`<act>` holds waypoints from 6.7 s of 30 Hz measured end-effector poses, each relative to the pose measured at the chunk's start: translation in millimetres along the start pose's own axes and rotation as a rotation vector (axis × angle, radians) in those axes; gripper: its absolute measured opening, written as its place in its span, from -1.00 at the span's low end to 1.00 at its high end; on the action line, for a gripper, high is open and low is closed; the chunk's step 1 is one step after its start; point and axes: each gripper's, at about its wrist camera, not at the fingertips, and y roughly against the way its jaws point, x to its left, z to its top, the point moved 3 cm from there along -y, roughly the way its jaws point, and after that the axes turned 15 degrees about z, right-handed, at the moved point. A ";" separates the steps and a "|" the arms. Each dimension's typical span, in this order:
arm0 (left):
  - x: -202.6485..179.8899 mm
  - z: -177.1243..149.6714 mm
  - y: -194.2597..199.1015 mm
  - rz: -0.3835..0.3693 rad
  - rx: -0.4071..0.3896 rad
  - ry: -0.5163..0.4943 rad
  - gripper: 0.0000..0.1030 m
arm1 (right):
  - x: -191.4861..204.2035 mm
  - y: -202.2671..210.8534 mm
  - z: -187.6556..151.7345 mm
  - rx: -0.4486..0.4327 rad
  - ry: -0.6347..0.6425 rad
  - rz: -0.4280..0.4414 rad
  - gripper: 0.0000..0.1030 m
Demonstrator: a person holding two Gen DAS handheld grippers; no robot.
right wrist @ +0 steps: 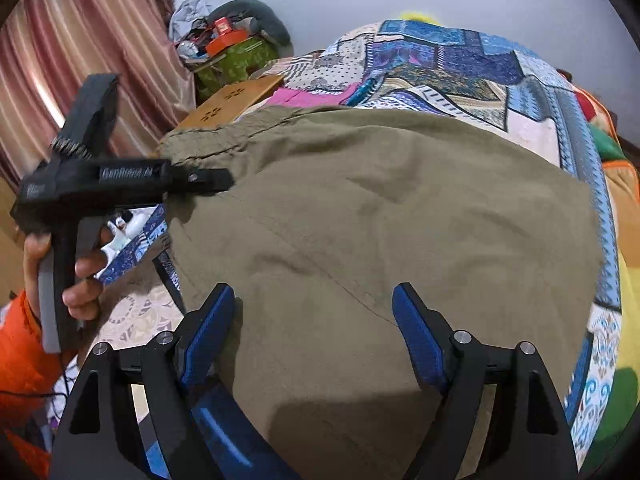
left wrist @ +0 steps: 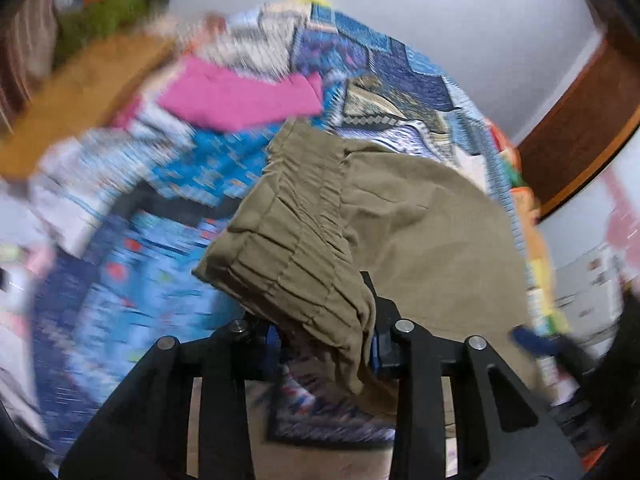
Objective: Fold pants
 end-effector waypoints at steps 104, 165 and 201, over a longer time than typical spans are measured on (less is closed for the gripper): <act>-70.9 49.5 -83.5 0.160 0.016 -0.390 1.00 | -89.5 103.3 -40.5 -0.214 -0.290 -0.280 0.54; -47.0 28.0 -18.1 -0.005 0.007 -0.298 0.36 | -99.5 124.1 -41.3 -0.219 -0.261 -0.324 0.28; -77.0 68.9 -23.8 -0.025 -0.074 -0.289 -0.92 | -124.2 92.4 6.6 -0.153 -0.163 -0.218 -0.85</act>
